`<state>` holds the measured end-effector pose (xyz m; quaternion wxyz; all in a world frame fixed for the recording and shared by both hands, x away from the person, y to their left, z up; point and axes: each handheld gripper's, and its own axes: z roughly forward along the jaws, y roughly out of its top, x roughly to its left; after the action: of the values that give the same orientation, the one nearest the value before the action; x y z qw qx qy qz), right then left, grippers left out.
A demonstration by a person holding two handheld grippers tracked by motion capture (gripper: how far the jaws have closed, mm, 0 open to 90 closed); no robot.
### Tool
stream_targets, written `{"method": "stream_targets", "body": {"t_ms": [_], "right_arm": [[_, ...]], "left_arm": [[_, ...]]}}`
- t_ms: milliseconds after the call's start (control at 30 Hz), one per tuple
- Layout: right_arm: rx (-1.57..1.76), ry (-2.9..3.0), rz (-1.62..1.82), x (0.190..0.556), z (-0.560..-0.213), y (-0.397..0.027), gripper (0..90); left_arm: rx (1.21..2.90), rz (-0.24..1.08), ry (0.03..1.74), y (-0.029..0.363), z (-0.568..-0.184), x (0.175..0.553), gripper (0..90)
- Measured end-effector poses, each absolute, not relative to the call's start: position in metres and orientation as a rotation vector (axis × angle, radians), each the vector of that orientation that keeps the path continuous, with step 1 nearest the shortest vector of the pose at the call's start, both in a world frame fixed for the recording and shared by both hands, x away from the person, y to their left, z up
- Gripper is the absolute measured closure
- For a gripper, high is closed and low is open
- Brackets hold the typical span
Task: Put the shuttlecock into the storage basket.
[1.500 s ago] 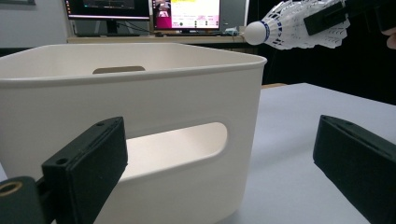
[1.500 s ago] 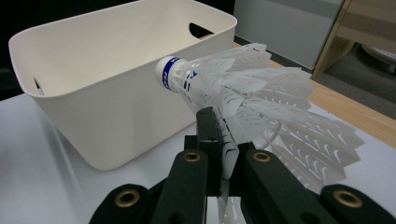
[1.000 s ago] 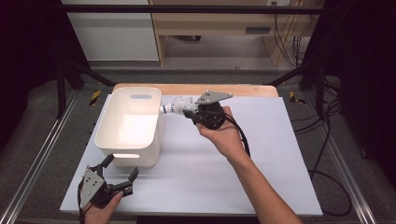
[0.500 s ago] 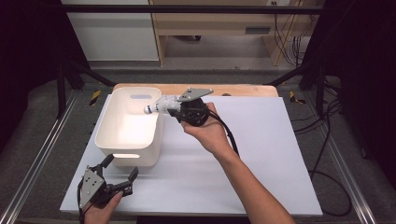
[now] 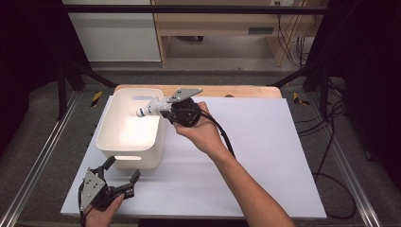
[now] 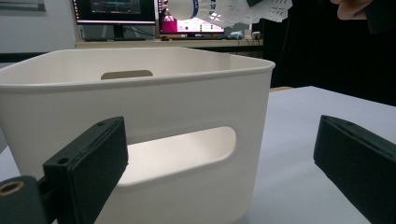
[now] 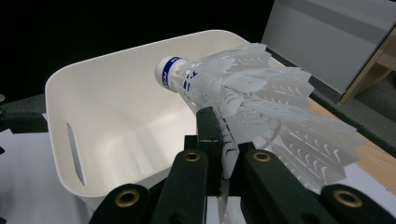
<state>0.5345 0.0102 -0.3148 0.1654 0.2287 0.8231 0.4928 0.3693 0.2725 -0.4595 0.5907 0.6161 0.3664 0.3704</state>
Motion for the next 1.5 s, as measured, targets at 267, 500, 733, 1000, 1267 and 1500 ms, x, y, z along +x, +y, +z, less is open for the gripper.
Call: {"method": "stream_targets", "body": {"t_ms": [267, 500, 733, 1000, 1267, 1500], "right_arm": [[0.629, 2.36, 1.401, 0.537, -0.316, 0.022, 89.5], [0.602, 2.373, 1.392, 0.539, -0.315, 0.03, 89.5], [0.58, 2.386, 1.378, 0.538, -0.314, 0.036, 89.5], [0.571, 2.393, 1.368, 0.538, -0.314, 0.041, 89.5], [0.567, 2.403, 1.353, 0.54, -0.317, 0.044, 89.5], [0.561, 2.41, 1.35, 0.54, -0.319, 0.047, 89.5]], "left_arm": [[1.431, 0.857, 0.85, 0.272, -0.46, 0.369, 3.1], [1.427, 0.856, 0.851, 0.273, -0.459, 0.369, 3.1], [1.426, 0.853, 0.852, 0.273, -0.46, 0.369, 3.1], [1.426, 0.853, 0.851, 0.273, -0.459, 0.369, 3.1], [1.425, 0.852, 0.851, 0.273, -0.459, 0.369, 3.1], [1.427, 0.852, 0.851, 0.273, -0.459, 0.369, 3.1]]}}
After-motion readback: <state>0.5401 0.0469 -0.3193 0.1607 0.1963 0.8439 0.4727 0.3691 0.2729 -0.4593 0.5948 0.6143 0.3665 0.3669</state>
